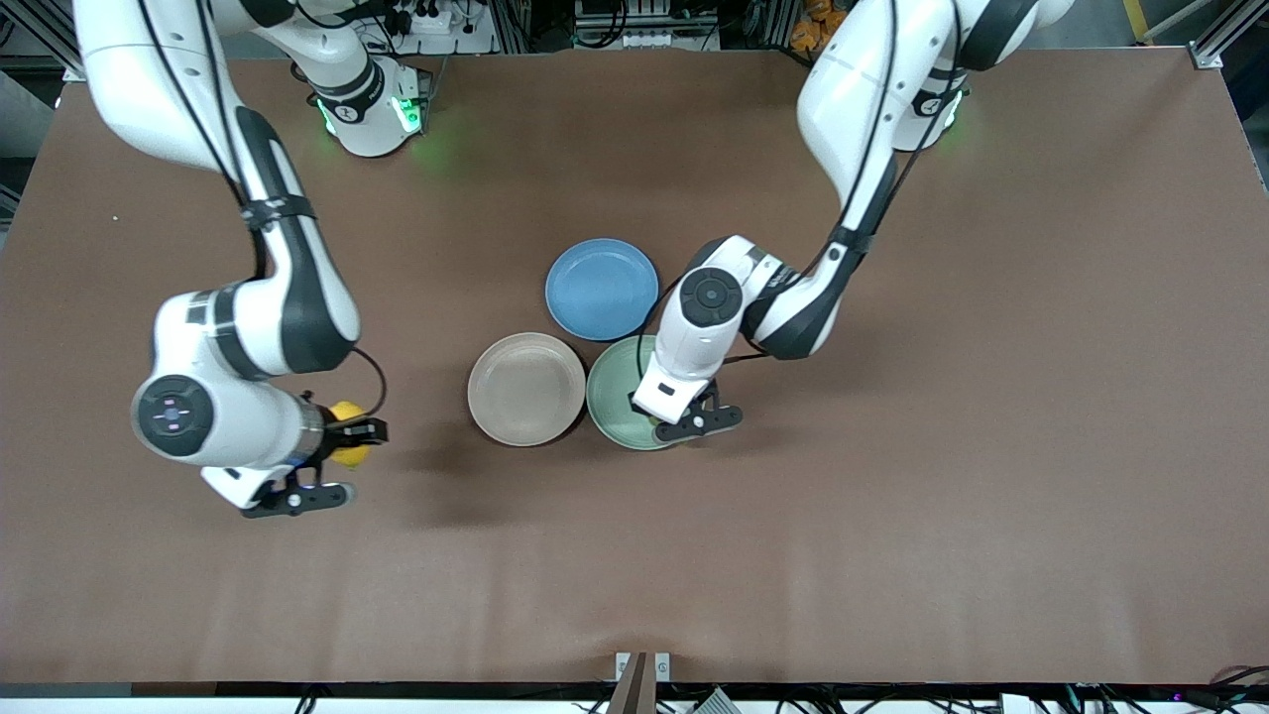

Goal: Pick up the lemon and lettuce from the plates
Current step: 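Lift the lemon off the cream plate with the right gripper while the left lifts lettuce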

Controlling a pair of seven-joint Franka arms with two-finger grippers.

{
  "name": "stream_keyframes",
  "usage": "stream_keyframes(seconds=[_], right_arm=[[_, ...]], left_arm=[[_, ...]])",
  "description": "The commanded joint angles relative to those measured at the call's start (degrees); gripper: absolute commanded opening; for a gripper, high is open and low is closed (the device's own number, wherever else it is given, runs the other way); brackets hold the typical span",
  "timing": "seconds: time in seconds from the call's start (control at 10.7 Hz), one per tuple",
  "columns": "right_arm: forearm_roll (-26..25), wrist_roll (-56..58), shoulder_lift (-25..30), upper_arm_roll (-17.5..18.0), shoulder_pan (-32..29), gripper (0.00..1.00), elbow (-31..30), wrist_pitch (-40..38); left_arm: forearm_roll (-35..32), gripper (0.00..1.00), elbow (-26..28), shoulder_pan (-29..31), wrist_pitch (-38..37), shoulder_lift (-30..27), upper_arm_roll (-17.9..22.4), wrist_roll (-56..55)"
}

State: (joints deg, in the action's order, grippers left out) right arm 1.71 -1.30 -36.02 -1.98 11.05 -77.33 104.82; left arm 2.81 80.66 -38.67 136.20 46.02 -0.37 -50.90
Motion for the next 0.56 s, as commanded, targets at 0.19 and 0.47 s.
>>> stream_keyframes(seconds=[0.19,0.47], right_arm=[[-5.31,7.78,3.77,0.83,-7.08,0.24,-0.37,-7.08],[-5.23,10.97,3.42,0.84,-10.51,0.25,-1.07,-7.17]], left_arm=[[-1.49,0.00,11.67,6.30,-7.97,-12.59,-0.42,16.32],[-1.40,0.00,18.46,10.71,-8.05,-15.88,-0.51,25.13]])
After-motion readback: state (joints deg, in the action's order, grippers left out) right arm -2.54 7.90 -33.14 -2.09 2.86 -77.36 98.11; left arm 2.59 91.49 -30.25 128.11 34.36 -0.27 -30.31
